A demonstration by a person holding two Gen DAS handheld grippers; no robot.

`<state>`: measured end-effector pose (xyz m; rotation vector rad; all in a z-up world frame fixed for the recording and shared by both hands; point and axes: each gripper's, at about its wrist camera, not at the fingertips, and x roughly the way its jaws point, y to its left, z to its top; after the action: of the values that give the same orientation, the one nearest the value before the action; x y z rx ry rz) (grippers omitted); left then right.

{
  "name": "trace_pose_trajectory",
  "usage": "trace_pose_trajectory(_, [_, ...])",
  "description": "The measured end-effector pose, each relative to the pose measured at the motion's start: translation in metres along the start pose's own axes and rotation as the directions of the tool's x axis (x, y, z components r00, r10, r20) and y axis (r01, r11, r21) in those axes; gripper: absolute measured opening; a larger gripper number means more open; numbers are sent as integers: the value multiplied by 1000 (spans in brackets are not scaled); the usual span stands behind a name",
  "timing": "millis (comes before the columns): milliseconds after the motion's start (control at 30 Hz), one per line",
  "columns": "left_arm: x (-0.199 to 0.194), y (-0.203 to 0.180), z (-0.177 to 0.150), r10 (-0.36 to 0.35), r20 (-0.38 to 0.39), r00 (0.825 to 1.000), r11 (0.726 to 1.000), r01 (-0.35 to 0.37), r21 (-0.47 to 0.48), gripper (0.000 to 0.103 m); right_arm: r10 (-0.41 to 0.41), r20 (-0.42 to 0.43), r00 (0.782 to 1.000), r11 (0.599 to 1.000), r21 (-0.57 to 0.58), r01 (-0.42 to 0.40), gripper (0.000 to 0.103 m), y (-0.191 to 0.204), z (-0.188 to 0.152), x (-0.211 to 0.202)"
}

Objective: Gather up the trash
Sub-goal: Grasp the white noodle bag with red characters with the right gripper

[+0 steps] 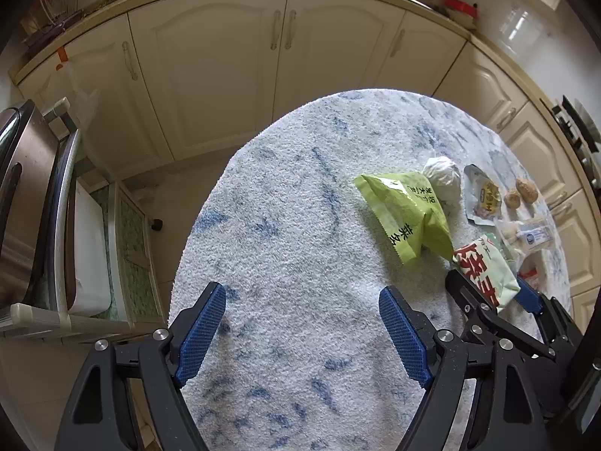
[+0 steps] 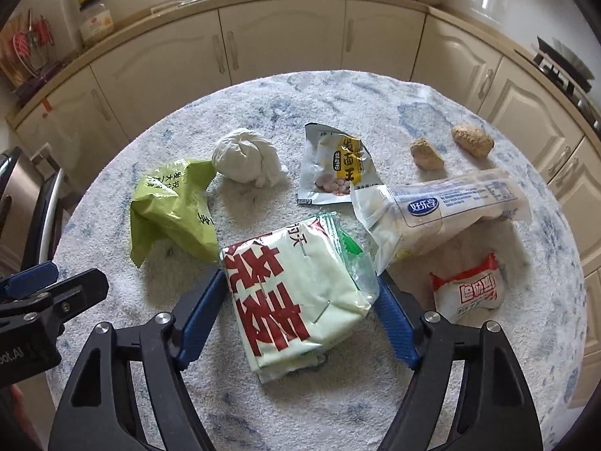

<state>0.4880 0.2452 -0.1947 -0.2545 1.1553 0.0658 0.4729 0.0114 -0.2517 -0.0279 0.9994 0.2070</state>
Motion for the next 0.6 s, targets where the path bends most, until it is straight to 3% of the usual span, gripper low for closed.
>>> trace_pose_trajectory(67, [-5, -2, -4, -5, 3, 1000, 1000, 5, -1, 80, 22, 10, 1000, 1000, 21, -22, 70, -3, -2, -6])
trace_pose_trajectory(400, [-37, -24, -24, -11, 28, 1000, 1000, 10, 25, 80, 57, 51, 997, 998, 38, -59, 65, -14, -18, -39])
trace_pose_trajectory(433, [-39, -26, -24, -12, 29, 1000, 1000, 11, 27, 80, 53, 66, 996, 998, 41, -56, 24, -17, -19, -45])
trace_pose_trajectory(533, [-45, -33, -24, -19, 38, 999, 999, 18, 30, 80, 115, 72, 991, 989, 86, -121, 21, -31, -17, -59])
trace_pose_trajectory(600, [-48, -38, -24, -27, 44, 999, 999, 25, 38, 80, 95, 67, 993, 993, 70, -99, 21, -36, -17, -58])
